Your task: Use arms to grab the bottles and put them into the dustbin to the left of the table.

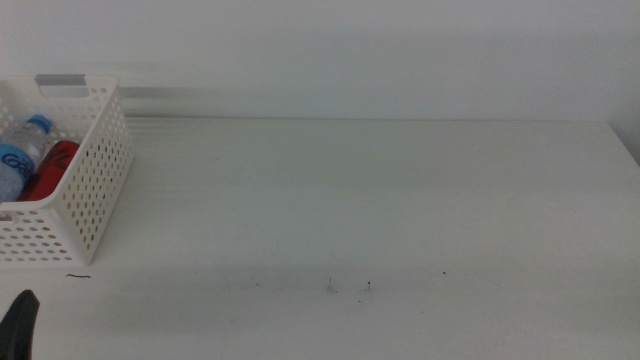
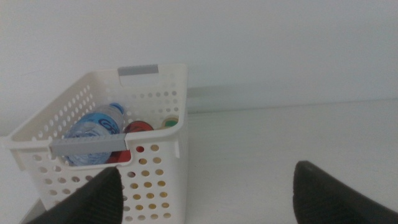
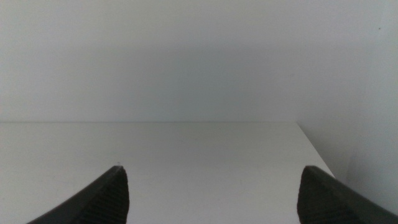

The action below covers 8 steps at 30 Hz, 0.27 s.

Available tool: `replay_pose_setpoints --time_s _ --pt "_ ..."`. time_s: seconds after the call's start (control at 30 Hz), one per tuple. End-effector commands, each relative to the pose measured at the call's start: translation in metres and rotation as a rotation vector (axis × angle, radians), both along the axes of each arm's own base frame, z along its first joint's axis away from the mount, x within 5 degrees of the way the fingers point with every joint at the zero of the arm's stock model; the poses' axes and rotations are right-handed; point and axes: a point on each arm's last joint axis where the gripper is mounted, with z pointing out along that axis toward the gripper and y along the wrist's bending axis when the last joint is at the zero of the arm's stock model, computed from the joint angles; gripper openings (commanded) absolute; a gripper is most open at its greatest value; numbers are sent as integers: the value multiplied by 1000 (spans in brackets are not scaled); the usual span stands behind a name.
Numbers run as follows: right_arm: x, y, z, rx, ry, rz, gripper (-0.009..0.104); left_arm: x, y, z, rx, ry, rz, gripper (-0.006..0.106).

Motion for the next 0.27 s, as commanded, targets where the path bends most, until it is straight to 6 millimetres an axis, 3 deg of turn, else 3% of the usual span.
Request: replay_pose_setpoints --time_s 0.0,0.23 --pt "0 -1 0 -18 -15 -9 84 0 0 2 -13 -29 2 94" --pt "0 -1 0 -16 -15 -9 84 0 0 2 -13 -29 2 94"
